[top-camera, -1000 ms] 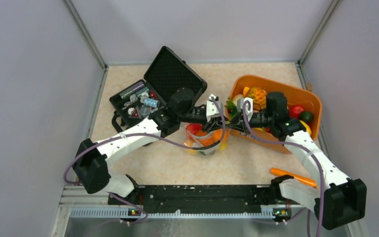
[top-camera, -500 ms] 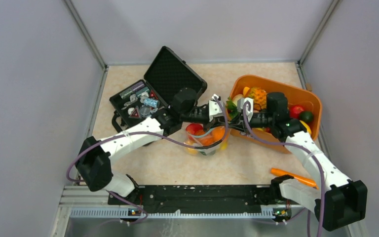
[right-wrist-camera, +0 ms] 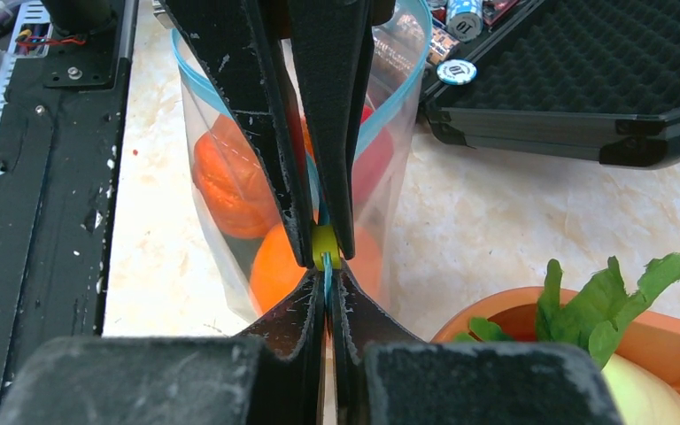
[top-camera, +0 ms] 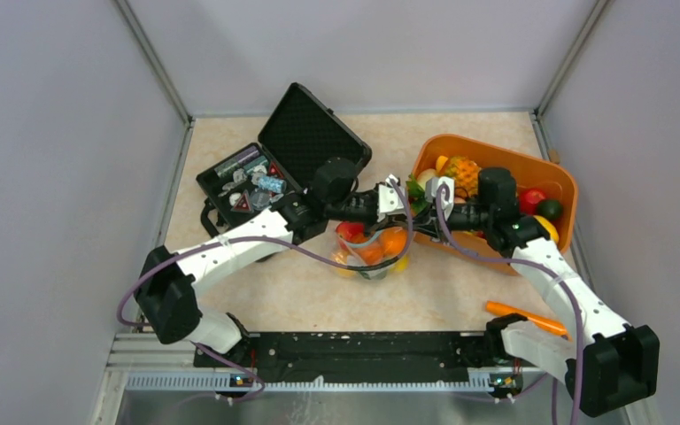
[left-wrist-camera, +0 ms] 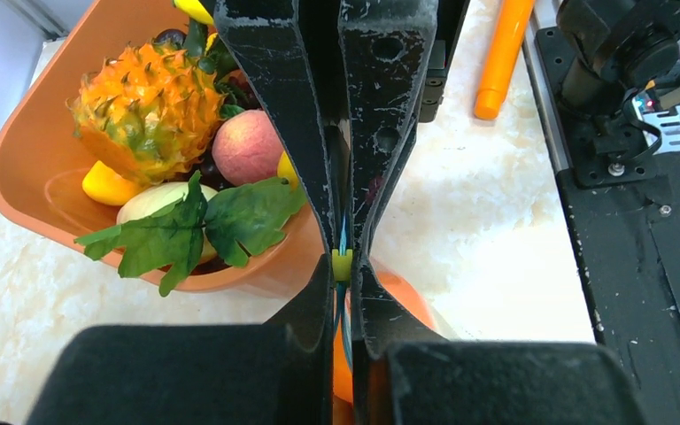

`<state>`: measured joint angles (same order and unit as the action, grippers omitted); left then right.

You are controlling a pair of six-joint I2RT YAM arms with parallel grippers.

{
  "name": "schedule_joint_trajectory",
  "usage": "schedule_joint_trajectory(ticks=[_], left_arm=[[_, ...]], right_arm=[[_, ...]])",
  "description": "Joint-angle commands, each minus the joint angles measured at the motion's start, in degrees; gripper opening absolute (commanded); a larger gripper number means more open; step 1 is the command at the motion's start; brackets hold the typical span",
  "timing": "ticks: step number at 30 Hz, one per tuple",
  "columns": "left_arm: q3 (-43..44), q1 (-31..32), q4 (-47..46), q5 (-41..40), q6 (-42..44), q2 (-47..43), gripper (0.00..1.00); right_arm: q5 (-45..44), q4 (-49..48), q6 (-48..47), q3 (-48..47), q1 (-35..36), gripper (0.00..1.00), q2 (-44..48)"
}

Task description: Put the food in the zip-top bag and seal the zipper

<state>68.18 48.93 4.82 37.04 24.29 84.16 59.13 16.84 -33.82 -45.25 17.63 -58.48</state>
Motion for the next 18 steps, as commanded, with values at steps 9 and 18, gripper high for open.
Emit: schedule_joint_trajectory(ticks=[9, 18], left_arm=[[2.5, -0.8, 11.7, -4.6, 5.5, -1.6, 0.00], [1.9, -1.4, 12.1, -5.4, 5.5, -2.9, 0.00]], right_arm=[[1.8, -3.9, 0.1, -0.1, 0.4, 0.00, 2.1], [1.7, -3.9, 0.1, -0.1, 0.4, 0.00, 2.0]])
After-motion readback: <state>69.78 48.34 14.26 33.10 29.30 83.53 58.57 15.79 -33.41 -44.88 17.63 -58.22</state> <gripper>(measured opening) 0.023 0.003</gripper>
